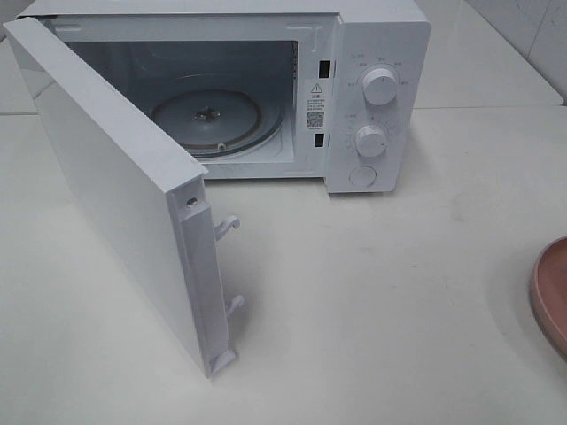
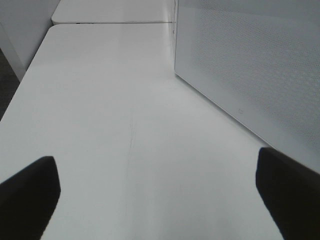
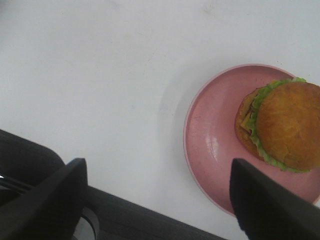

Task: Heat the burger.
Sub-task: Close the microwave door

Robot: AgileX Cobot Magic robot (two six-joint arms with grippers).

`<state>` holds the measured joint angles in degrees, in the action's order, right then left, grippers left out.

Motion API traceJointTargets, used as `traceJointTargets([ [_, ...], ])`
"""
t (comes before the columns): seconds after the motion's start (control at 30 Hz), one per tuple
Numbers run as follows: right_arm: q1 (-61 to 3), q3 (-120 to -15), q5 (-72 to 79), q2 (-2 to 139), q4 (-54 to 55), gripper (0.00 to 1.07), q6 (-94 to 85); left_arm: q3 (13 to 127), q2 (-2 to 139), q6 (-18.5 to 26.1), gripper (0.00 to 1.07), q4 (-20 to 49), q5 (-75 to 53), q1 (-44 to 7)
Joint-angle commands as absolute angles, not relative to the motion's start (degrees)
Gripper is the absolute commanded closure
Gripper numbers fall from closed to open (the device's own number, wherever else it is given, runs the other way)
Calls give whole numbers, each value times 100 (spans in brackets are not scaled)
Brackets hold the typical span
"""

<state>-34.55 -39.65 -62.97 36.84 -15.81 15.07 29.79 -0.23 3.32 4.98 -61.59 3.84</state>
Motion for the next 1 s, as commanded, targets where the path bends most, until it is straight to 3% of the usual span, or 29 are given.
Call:
traceJointTargets([
  [0.03, -3060, -3982, -6423, 3220, -1427, 31, 1421, 2962, -120, 298, 7, 498, -6113, 395],
  [0.13, -2573, -3890, -6446, 2653, -1398, 31, 1197, 2962, -120, 298, 7, 498, -6113, 395],
  [0.57, -1650, -3197, -6417, 1026, -1129, 31, 1112, 2962, -120, 298, 7, 498, -6113, 395],
  [1.0, -1261, -2991, -5959, -132, -1117, 31, 1066, 2962, -120, 298, 7, 498, -6113, 395],
])
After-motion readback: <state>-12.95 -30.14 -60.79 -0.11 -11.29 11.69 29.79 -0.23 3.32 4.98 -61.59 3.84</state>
